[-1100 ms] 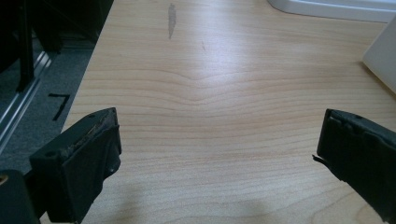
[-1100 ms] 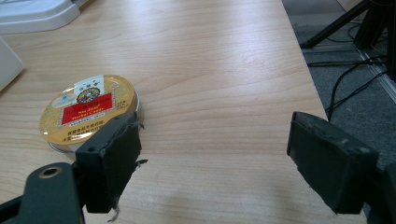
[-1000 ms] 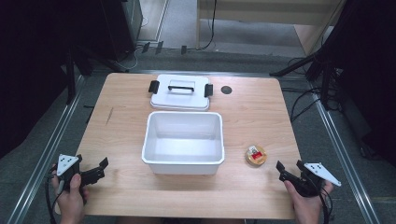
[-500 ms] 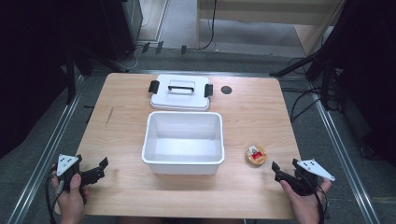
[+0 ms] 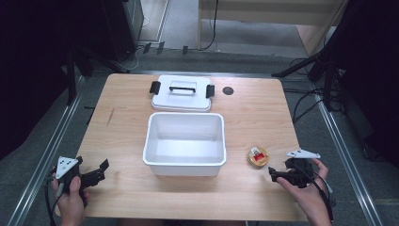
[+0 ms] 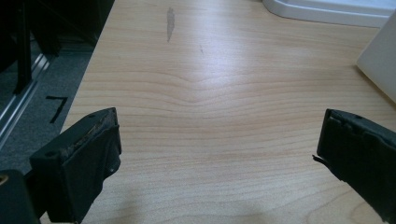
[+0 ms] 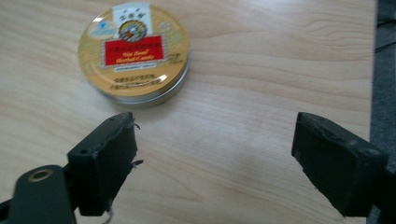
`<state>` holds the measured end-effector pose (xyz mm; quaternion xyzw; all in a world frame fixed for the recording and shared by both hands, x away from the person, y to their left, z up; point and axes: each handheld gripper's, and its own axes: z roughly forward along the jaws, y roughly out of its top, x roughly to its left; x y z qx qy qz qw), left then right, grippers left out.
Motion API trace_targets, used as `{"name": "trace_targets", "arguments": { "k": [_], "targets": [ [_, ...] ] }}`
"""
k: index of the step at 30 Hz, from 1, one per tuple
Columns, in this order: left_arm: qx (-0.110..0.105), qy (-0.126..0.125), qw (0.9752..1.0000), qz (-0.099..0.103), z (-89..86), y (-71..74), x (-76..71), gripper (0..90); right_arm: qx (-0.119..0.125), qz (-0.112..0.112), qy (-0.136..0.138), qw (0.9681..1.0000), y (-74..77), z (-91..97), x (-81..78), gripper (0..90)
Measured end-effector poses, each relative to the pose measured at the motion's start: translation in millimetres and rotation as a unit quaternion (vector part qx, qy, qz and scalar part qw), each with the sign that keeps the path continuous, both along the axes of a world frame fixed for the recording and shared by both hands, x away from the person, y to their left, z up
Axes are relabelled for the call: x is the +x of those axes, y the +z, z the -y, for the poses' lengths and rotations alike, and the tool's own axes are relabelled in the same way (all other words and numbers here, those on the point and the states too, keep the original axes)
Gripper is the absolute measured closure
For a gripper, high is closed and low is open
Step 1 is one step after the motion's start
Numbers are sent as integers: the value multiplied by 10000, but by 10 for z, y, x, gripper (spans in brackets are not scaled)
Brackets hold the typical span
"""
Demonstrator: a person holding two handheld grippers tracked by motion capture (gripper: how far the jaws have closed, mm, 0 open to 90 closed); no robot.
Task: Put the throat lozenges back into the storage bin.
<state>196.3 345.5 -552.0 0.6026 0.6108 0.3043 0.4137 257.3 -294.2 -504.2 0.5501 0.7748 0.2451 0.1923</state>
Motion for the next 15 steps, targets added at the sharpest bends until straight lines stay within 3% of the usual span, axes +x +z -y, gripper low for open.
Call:
{"name": "trace_targets", "arguments": {
  "k": [3, 5, 6, 7, 8, 15],
  "targets": [
    [-2, -26, 10000, 10, -5, 0, -4, 1, -165, -504, 290, 9982, 68, -73, 74, 125],
    [-4, -20, 10000, 13, -5, -1, -2, 1, -360, -753, 395, 9957, 92, -133, 121, 87],
    [-21, -20, 10000, 13, -5, -1, 0, 1, -484, -959, 483, 9930, 109, -179, 164, 61],
    [-21, -20, 10000, 13, -5, -1, 0, 1, -484, -959, 483, 9930, 109, -179, 164, 61],
    [-27, -15, 10000, 16, -6, -2, 0, 1, -601, -1198, 587, 9892, 130, -239, 222, 31],
    [-88, -19, 10000, 20, -18, -2, 0, 1, -858, -1863, 767, 9757, 182, -387, 413, 1]
  ]
}}
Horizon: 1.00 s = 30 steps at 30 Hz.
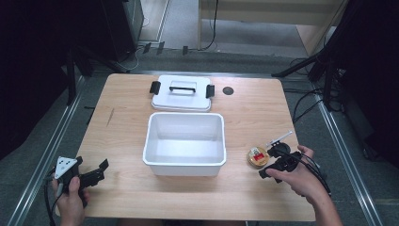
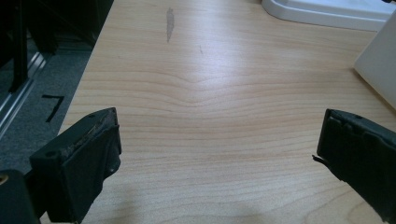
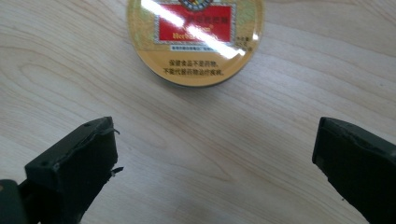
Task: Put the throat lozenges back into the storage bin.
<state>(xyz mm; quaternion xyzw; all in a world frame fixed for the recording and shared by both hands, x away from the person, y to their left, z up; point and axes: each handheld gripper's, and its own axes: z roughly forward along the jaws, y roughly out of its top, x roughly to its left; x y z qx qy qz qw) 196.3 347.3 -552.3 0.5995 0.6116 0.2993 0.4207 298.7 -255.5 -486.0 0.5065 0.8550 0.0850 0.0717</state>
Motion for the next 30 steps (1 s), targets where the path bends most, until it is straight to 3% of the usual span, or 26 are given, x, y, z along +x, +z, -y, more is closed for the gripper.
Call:
{"name": "trace_targets", "arguments": {
  "k": [6, 14, 30],
  "targets": [
    [-29, -6, 10000, 2, -7, 0, 0, 1, -121, -301, -9, 9995, 28, -128, 159, 40],
    [-23, -15, 10000, -16, -9, 1, 6, 1, -213, -486, 16, 9986, 27, -298, 334, 83],
    [-64, -21, 10000, -19, -14, -1, 13, 1, -515, -782, -580, 9939, -210, -456, 626, 128]
  ]
}}
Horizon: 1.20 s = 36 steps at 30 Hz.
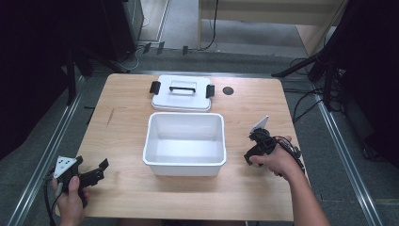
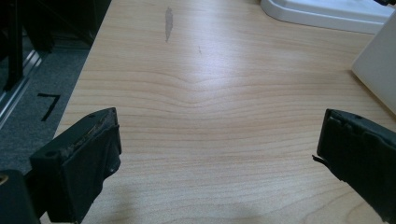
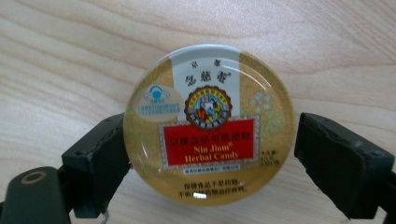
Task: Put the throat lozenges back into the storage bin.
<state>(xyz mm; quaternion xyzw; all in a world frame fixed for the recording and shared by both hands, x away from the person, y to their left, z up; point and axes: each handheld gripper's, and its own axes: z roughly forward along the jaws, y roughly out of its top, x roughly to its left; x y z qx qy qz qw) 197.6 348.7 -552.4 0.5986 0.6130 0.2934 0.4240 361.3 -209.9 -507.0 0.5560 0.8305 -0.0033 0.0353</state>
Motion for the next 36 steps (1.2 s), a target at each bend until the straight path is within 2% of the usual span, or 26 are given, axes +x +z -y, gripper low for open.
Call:
{"name": "trace_targets", "arguments": {
  "k": [5, 12, 16, 25, 36],
  "targets": [
    [2, -10, 10000, -13, -1, 0, 3, 1, 45, -51, 35, 10000, -31, -33, 23, 198],
    [2, -9, 10000, -18, -4, 0, 5, 1, 160, -2, 93, 9998, 11, -23, 30, 204],
    [4, -6, 10000, -9, 0, -1, 7, 1, 221, 55, 107, 9997, 94, -20, 28, 205],
    [10, -18, 10000, -16, 1, 1, 5, 1, 284, 114, 406, 9987, 355, -100, 7, 205],
    [-5, -13, 10000, -13, -2, 0, 5, 1, 377, 246, 814, 9957, 779, -294, 2, 204]
  ]
}}
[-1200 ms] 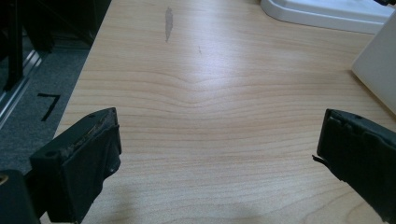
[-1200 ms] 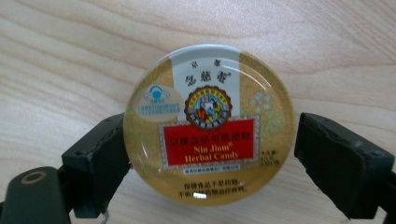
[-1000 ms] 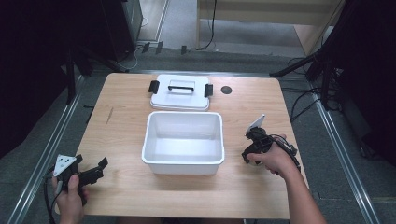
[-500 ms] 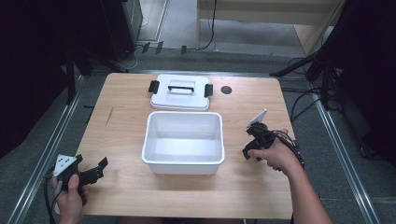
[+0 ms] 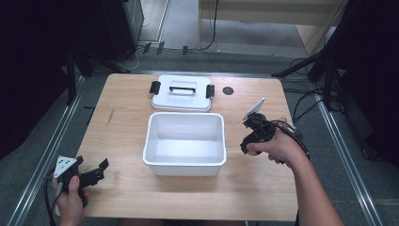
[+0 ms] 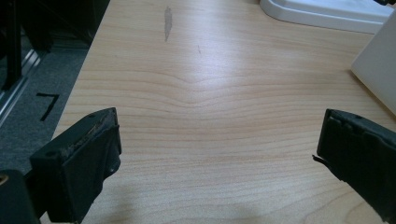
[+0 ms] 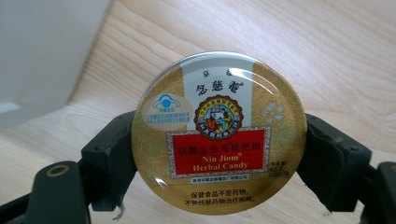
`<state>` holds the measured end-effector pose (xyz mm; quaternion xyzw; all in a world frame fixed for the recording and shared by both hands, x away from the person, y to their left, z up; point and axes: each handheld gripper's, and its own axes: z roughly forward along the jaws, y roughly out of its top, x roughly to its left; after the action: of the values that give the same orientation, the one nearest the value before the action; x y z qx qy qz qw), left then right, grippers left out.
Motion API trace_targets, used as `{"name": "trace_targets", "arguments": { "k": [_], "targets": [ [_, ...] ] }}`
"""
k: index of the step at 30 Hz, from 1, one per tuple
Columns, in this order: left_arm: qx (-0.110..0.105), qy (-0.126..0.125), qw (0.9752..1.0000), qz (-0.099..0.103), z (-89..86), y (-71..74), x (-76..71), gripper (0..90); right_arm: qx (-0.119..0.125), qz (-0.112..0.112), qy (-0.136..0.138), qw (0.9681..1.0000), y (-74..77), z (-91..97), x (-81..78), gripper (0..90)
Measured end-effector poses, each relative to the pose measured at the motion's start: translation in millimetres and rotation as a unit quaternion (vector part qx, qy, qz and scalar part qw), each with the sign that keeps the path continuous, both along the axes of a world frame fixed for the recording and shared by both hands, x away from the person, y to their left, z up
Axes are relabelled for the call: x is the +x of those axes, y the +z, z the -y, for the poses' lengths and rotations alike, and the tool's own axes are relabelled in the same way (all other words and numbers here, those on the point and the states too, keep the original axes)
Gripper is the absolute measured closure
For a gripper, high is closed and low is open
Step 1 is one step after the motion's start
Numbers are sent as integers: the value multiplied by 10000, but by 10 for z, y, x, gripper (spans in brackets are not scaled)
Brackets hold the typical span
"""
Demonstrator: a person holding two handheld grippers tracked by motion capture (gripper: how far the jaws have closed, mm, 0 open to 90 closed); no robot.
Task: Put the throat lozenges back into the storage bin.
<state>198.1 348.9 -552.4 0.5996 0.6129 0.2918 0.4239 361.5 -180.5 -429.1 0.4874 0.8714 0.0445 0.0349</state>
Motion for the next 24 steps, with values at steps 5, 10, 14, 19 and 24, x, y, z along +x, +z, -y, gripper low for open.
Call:
{"name": "trace_targets", "arguments": {
  "k": [5, 10, 14, 19, 24],
  "targets": [
    [-20, -2, 10000, 8, 0, -2, 1, 1, 31, 42, 170, 9998, 178, -104, 2, 204],
    [-12, -5, 10000, -5, 1, -1, 2, 1, -13, 152, 349, 9993, 379, -224, -7, 205],
    [-15, -8, 10000, -3, 1, -1, 2, 1, 15, 180, 444, 9988, 487, -310, -16, 204],
    [-3, -10, 10000, -4, 0, 0, 2, 1, 43, 182, 536, 9984, 579, -415, -14, 205],
    [-8, -16, 10000, 11, -2, -1, 6, 1, 70, 203, 654, 9976, 649, -528, -10, 205]
  ]
}}
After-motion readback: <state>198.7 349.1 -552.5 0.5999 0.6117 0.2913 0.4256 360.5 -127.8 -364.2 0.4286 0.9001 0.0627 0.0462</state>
